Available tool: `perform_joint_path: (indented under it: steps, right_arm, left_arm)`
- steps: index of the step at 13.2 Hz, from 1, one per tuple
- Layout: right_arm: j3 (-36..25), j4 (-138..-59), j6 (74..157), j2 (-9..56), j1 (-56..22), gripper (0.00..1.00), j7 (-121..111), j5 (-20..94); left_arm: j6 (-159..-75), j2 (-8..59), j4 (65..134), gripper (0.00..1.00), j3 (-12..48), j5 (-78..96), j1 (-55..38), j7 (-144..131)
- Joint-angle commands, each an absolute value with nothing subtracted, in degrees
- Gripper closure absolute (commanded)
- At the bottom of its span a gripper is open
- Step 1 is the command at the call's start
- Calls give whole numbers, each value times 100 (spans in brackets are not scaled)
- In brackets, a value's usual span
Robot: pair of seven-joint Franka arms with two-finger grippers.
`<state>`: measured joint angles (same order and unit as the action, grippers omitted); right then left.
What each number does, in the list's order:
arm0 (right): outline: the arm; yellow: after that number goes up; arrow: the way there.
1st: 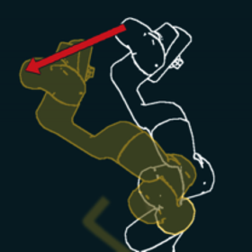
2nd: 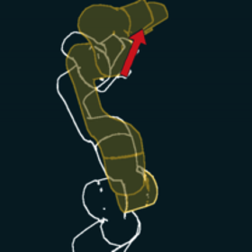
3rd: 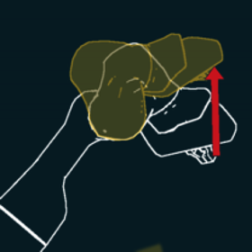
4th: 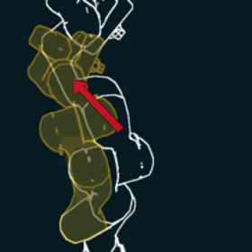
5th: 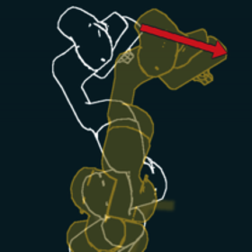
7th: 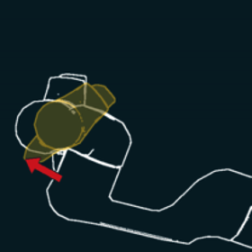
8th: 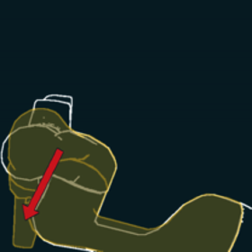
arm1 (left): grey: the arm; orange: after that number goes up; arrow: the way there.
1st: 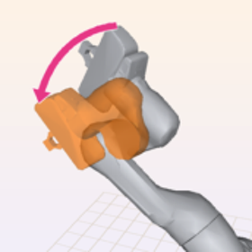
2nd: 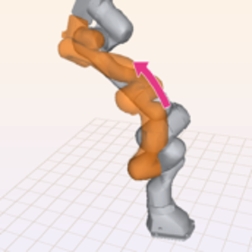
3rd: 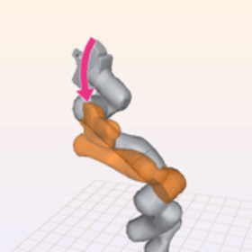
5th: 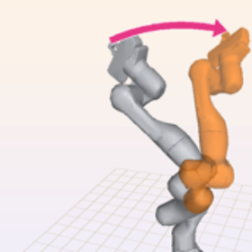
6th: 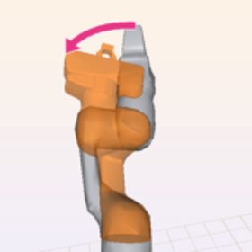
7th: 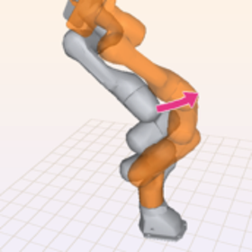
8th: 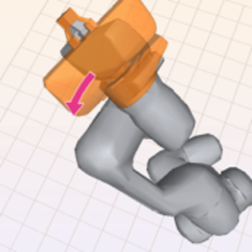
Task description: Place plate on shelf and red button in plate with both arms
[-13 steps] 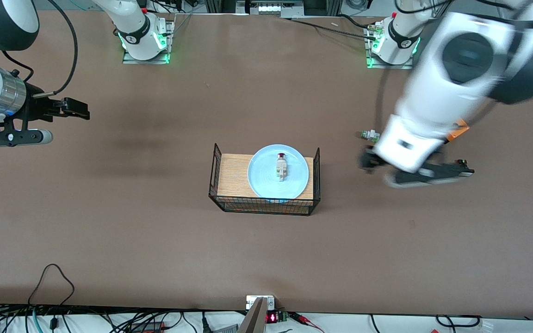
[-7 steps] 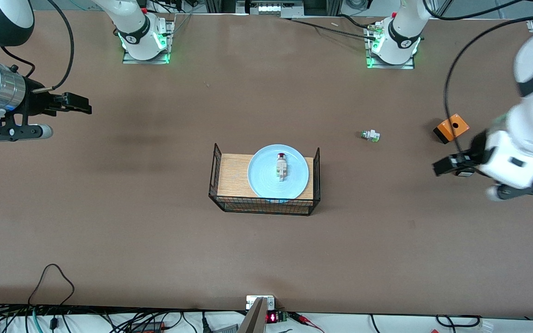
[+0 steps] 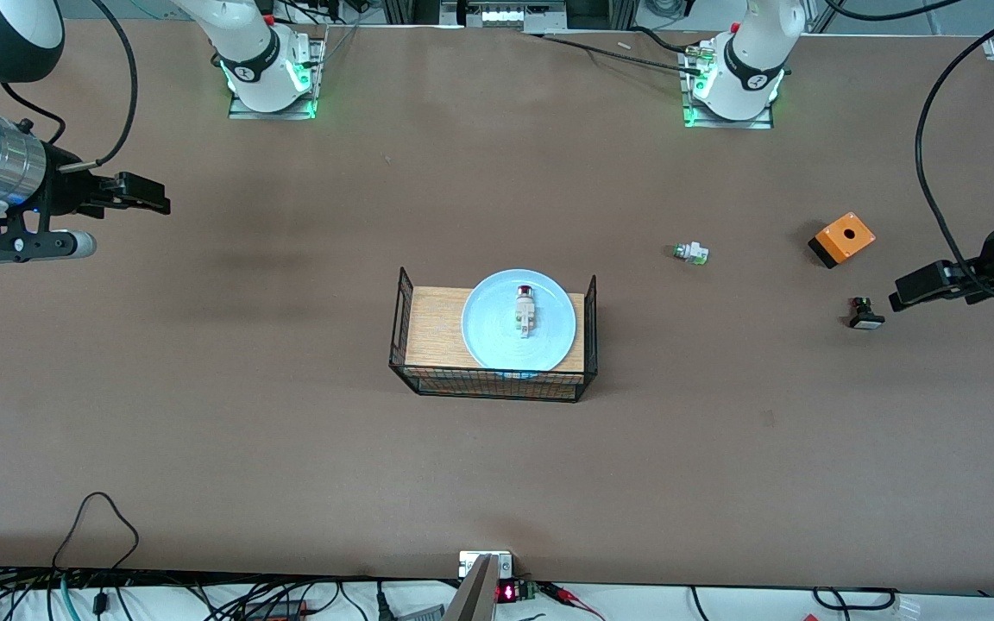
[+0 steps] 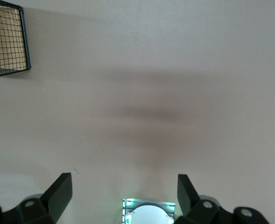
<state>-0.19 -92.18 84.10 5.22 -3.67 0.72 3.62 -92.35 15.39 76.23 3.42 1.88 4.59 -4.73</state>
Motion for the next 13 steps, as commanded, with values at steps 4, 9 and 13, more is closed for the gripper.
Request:
perform_joint_path:
  steps: [4,9,13]
  right_arm:
    - [26,-9193,8490,527,-325,0,-9,-122]
    - [18,-9193,8578,580,-290,0,-9,-158]
    - [18,-9185,8622,606,-299,0,-9,-158]
  left_arm:
    - [-10064,527,9282,0,-229,343,-62,-149]
    - [-9976,308,9360,0,-202,325,17,-149]
    - [-9880,308,9352,0,-202,229,44,-202]
